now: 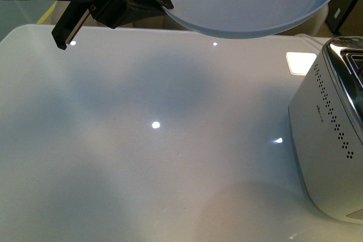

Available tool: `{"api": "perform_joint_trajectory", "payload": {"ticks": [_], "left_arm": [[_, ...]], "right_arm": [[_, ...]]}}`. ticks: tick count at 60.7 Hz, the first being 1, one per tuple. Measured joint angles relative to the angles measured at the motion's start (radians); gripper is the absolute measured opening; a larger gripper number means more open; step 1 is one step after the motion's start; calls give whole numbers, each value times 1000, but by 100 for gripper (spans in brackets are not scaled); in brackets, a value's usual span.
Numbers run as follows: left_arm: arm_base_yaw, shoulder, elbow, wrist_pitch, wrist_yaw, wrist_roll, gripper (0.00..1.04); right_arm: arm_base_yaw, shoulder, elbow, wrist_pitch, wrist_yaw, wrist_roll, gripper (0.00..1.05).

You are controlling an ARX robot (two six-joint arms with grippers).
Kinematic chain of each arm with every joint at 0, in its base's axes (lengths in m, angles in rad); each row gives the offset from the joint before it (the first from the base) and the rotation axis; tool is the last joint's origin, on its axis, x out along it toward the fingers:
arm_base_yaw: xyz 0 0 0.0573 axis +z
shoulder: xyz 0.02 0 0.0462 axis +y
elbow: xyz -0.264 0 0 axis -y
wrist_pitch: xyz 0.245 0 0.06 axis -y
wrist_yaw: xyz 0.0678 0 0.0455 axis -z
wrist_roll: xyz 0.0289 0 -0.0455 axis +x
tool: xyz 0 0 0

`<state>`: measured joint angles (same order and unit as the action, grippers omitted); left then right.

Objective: Left arm holds plate, right arm toasts bread

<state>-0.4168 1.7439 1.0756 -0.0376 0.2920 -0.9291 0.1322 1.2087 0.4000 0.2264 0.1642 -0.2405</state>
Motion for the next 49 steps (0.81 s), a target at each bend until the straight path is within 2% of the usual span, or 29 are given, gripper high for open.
{"api": "perform_joint_trajectory", "payload": {"ticks": [14, 22, 28, 35, 39, 41, 44, 49], "left_arm": [[0, 0, 0, 0, 0, 0, 3], [0, 0, 0, 0, 0, 0, 3], [0, 0, 0, 0, 0, 0, 3], [0, 0, 0, 0, 0, 0, 3], [0, 0, 0, 0, 0, 0, 3], [0, 0, 0, 0, 1, 0, 3], [0, 0, 0, 0, 1, 0, 3], [1, 0, 0, 0, -1, 0, 3]], "right_arm": [[-24, 5, -32, 45, 5, 19, 64], [-37, -75, -50, 100, 10, 37, 83], [-48, -180, -64, 118, 52, 46, 97], [-55, -255, -67, 120, 74, 50, 96], [-61, -255, -72, 135, 54, 65, 95], [-91, -240, -114, 262, -46, 104, 89], [-114, -237, -174, 410, -126, 149, 80], [-127, -274, -228, 510, -158, 196, 66]]}}
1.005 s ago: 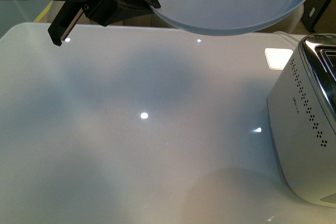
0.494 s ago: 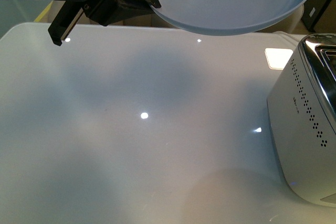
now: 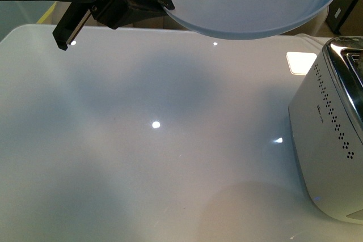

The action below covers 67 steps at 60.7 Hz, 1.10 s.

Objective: Left arm holds plate, right arm toasts bread

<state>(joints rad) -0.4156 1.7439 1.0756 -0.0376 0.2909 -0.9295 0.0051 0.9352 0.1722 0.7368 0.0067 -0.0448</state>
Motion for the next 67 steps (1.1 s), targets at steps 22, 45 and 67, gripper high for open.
{"api": "perform_joint_trajectory", "payload": {"ticks": [22, 45, 67], "left_arm": [[-2, 0, 0, 0, 4, 0, 3], [-2, 0, 0, 0, 3, 0, 3], [-2, -1, 0, 0, 4, 0, 3]], "right_arm": [[-2, -199, -96, -87, -4, 31, 5], [-2, -354, -154, -171, -6, 35, 2], [-2, -541, -154, -344, -6, 35, 2]]}}
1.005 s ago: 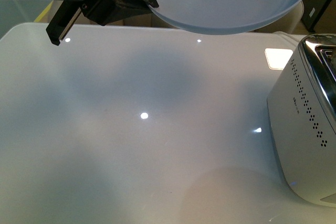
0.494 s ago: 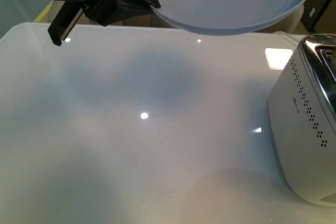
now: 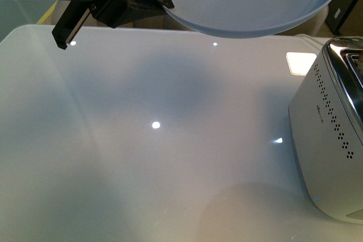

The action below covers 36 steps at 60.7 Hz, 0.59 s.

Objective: Left arm holds plate, right arm toasts bread

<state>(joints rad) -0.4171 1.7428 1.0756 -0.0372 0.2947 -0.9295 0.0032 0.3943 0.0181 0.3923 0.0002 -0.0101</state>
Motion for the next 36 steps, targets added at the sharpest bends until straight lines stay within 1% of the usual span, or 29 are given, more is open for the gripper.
{"api": "perform_joint_trajectory", "payload": {"ticks": [36], "left_arm": [[0, 0, 0, 0, 0, 0, 3]], "right_arm": [[0, -187, 0, -184, 0, 0, 2]]}}
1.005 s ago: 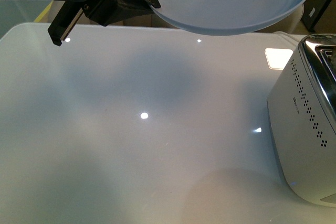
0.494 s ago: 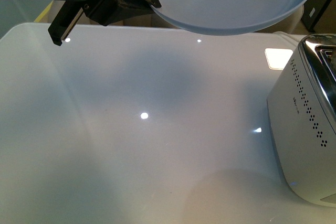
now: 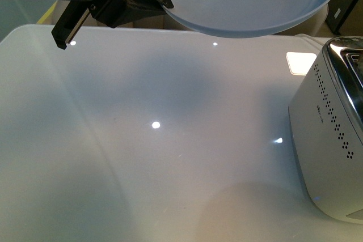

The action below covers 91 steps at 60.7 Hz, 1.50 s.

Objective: Left arm holds plate, right arm toasts bread

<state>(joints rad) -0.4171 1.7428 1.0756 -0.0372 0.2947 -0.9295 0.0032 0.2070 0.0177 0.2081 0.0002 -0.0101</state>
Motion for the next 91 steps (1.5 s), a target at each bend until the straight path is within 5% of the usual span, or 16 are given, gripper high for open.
{"api": "perform_joint_trajectory", "payload": {"ticks": [23, 58, 69, 91], "left_arm": [[0, -1, 0, 0, -1, 0, 3], [0, -2, 0, 0, 0, 0, 3], [-7, -2, 49, -167, -119, 35, 3], [82, 47, 78, -125, -30, 77, 3]], "right_arm": [[0, -198, 0, -205, 2, 0, 2], [0, -201, 0, -207, 2, 0, 96], [0, -201, 0, -207, 2, 0, 96], [0, -201, 0, -207, 2, 1, 96]]}}
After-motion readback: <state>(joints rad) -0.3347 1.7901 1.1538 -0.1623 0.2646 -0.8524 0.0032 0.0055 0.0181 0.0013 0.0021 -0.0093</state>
